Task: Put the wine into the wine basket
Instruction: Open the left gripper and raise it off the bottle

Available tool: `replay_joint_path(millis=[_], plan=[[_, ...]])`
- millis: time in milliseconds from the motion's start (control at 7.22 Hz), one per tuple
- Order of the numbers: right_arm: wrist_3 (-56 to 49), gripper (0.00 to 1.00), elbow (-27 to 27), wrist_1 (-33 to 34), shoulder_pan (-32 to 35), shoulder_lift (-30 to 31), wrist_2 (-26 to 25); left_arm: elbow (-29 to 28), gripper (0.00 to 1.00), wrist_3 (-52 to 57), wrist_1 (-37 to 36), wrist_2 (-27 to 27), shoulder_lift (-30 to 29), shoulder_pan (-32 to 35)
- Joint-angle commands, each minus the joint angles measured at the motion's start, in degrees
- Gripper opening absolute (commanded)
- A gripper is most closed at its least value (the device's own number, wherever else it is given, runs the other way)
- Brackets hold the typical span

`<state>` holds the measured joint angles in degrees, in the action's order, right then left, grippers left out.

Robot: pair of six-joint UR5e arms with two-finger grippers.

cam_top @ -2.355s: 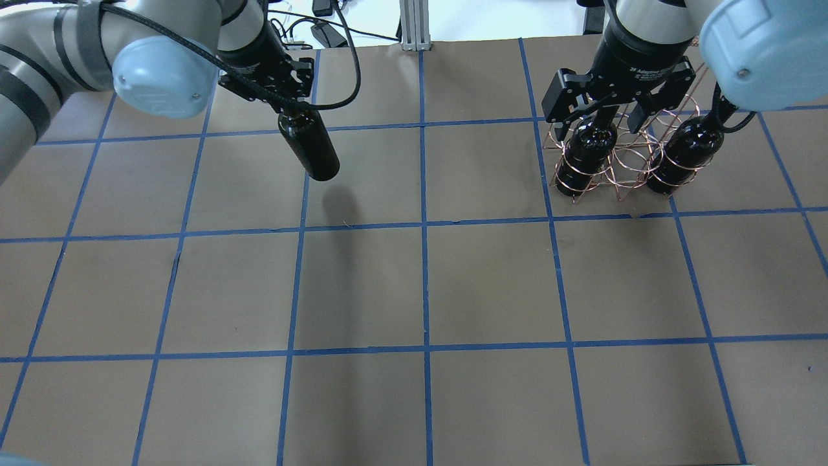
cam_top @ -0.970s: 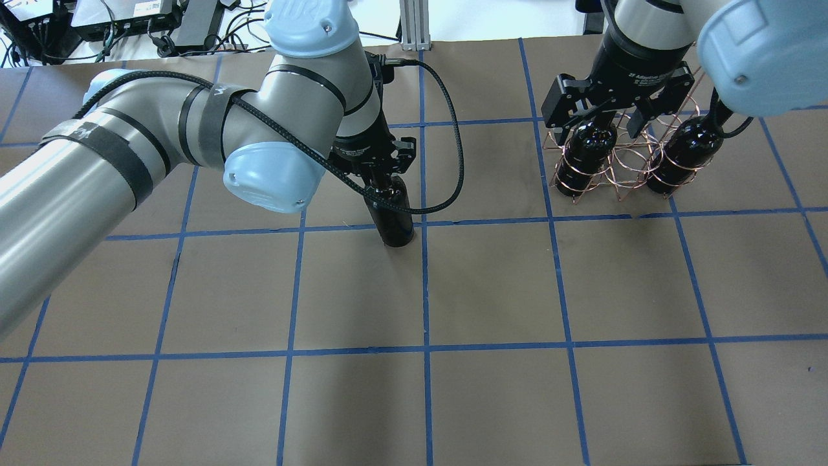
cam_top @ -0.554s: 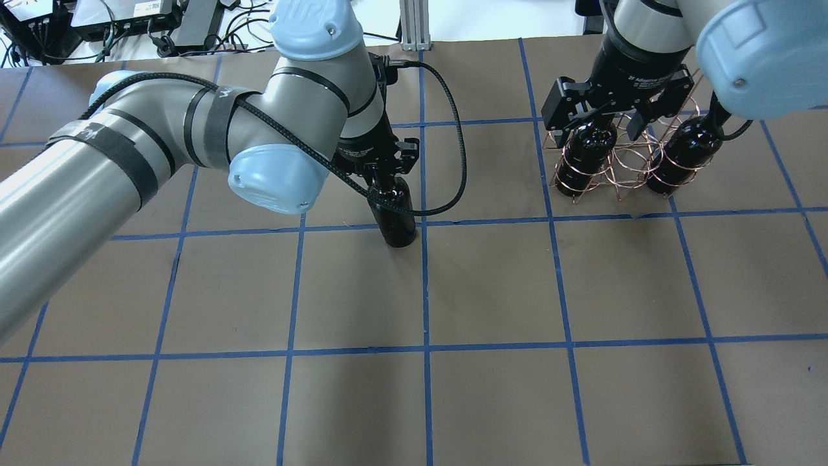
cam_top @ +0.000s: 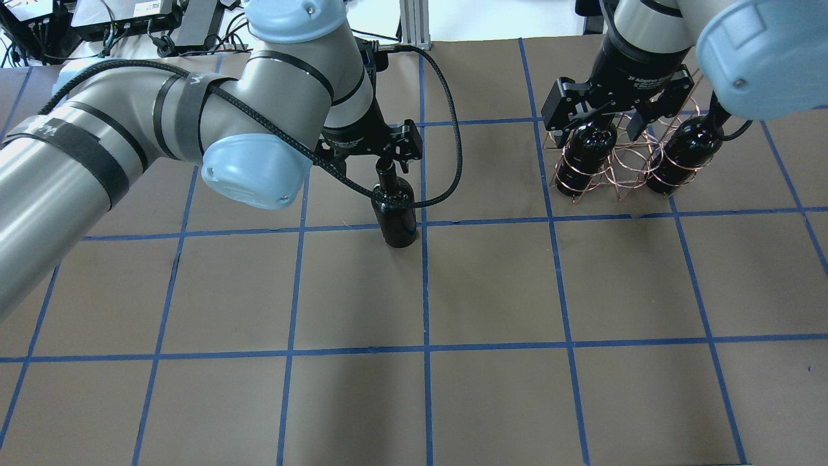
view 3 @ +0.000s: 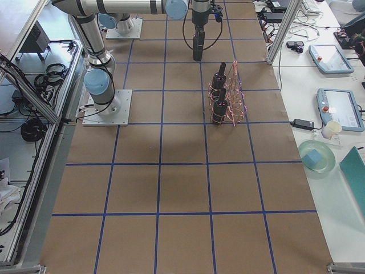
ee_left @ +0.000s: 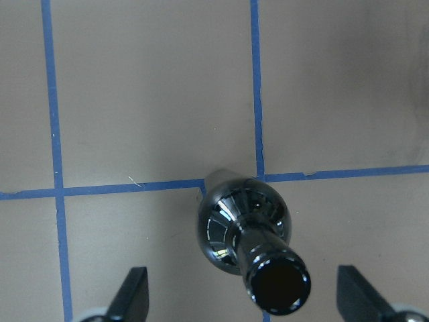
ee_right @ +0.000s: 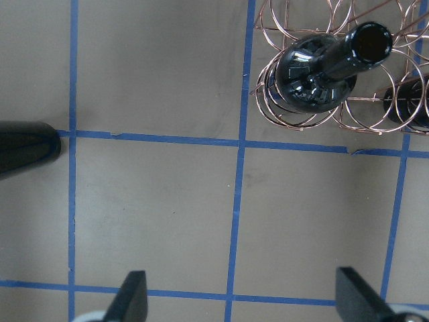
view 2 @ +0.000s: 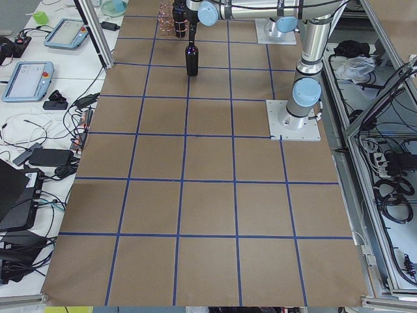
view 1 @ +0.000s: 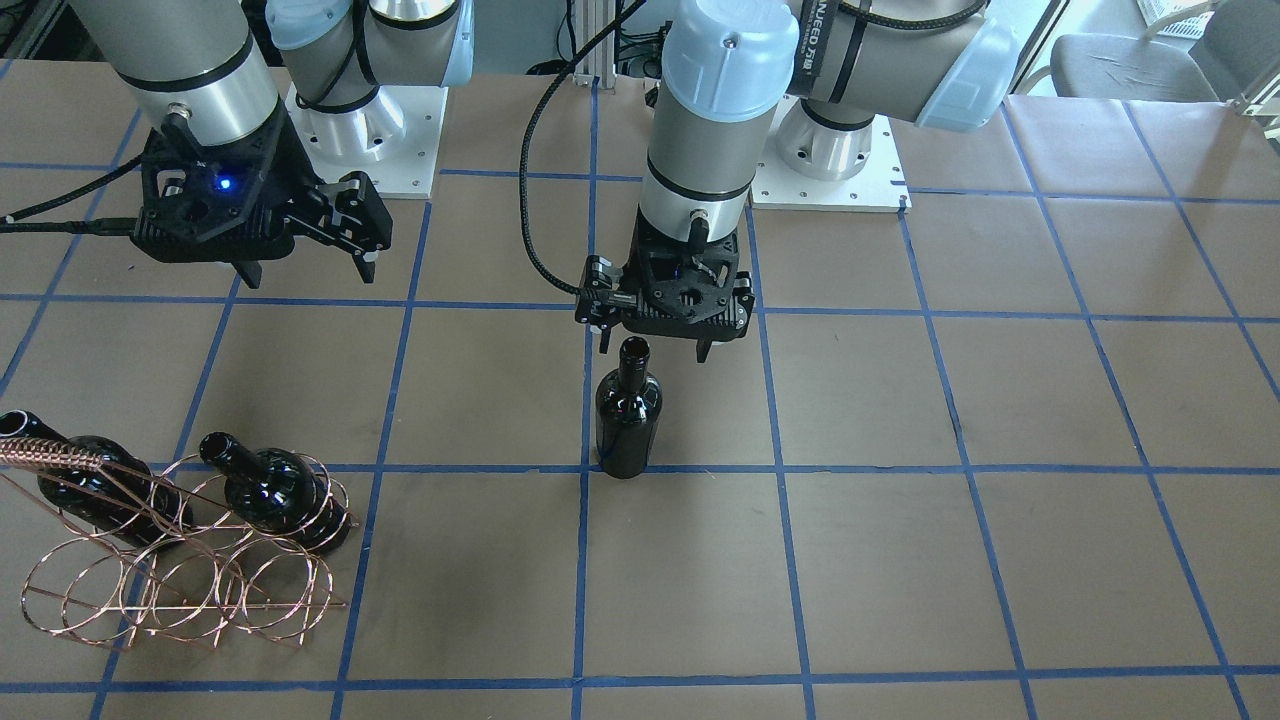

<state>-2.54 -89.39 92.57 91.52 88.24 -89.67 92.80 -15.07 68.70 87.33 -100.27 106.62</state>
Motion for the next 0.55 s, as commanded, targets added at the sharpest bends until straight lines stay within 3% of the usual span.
replay_joint_path(millis=[0, 139, 277, 416], plan=[[0.8, 1.0, 0.0, 0.4, 0.2, 0.2, -0.1, -5.4, 1.0, 0.6, 7.1, 0.5, 2.6, -1.0], [0.9, 1.0, 0.0, 0.6, 0.2, 0.2, 0.0, -9.6, 1.0, 0.7, 13.1, 0.5, 3.8, -2.5], [0.9, 1.0, 0.0, 0.6, 0.2, 0.2, 0.1, -11.3, 1.0, 1.7, 14.3, 0.3, 4.5, -5.0], [0.8, 1.0, 0.1, 0.7, 0.2, 0.2, -0.1, -11.2, 1.0, 9.7, 15.9, 0.5, 4.9, -9.1]])
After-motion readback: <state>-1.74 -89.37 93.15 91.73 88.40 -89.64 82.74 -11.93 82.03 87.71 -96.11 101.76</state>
